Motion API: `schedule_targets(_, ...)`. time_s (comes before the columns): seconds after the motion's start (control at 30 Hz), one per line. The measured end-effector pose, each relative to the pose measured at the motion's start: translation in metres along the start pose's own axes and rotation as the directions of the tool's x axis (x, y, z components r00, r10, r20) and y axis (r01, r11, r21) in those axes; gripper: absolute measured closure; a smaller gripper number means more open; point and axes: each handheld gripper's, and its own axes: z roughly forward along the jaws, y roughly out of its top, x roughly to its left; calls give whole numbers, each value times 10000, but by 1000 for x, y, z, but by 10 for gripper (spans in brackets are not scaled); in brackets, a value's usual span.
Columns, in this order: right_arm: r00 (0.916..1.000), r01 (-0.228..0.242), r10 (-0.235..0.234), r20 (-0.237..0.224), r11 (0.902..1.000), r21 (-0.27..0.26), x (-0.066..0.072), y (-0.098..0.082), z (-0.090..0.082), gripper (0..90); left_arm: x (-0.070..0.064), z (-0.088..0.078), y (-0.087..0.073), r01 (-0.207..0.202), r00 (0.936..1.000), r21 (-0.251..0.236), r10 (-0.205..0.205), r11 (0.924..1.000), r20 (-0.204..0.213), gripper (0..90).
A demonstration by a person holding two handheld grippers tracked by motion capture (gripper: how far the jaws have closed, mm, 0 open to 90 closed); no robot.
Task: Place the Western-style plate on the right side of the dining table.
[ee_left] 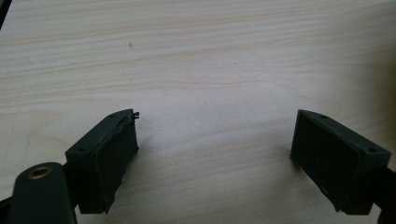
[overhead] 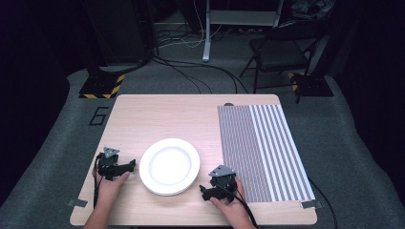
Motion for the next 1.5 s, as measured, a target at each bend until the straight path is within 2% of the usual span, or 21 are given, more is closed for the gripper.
schedule_targets(0.53, 9999, 11, -10, 132, 10000, -63, 1, 0, 0, 80, -1, -1, -1, 43, 10000, -24, -44, 10000, -38, 142)
schedule_targets(0.7, 9997, -158, 158, 176, 9999, -10, 3, -1, -1, 81, -1, -1, -1, 82, 9999, -85, -82, 9999, -69, 143)
schedule_targets(0.73, 9998, -65, 65, 163, 10000, -9, 2, -1, -1, 81, -1, -1, -1, -2, 10000, -65, 1, 10000, -81, 143)
schedule_targets(0.77, 9997, -162, 162, 176, 9999, -12, 3, -1, -1, 81, -1, -1, -1, 46, 10000, -33, -46, 10000, -73, 145)
schedule_targets(0.87, 9998, -54, 55, 209, 10000, -38, 2, -1, -1, 93, -1, -2, -2, 98, 9999, -86, -99, 9999, -76, 151)
schedule_targets(0.93, 9997, -101, 103, 229, 9999, -88, 2, -2, -2, 116, -1, -4, -2, 155, 9998, -28, -156, 9999, -120, 177)
schedule_targets(1.0, 9996, -159, 163, 245, 9998, -154, 3, -2, -3, 145, -1, -5, -1, 400, 9992, -104, -400, 9991, 14, 245)
schedule_targets(1.1, 9995, -206, 211, 253, 9996, -196, 3, -3, -3, 160, -1, -7, 1, 555, 9984, -24, -554, 9985, 101, 332)
schedule_targets(1.2, 9992, -207, 213, 325, 9996, -187, 2, -2, -5, 234, -1, -9, 2, 774, 9968, 124, -776, 9969, 205, 363)
schedule_targets(1.23, 9989, -377, 382, 281, 9991, -205, 2, -2, -7, 264, -1, -10, 3, 778, 9966, 201, -783, 9968, 269, 381)
schedule_targets(1.33, 9985, -512, 514, 205, 9986, -109, -1, -1, -9, 301, -2, -13, 5, 791, 9966, 263, -797, 9965, 223, 410)
schedule_targets(1.43, 9985, -464, 467, 288, 9988, -129, -1, 0, -10, 331, -3, -15, 6, 807, 9964, 316, -814, 9962, 239, 433)
schedule_targets(1.5, 9994, -235, 237, 242, 9997, -108, -1, 1, -12, 361, -4, -18, 8, 864, 9955, 217, -872, 9960, 368, 443)
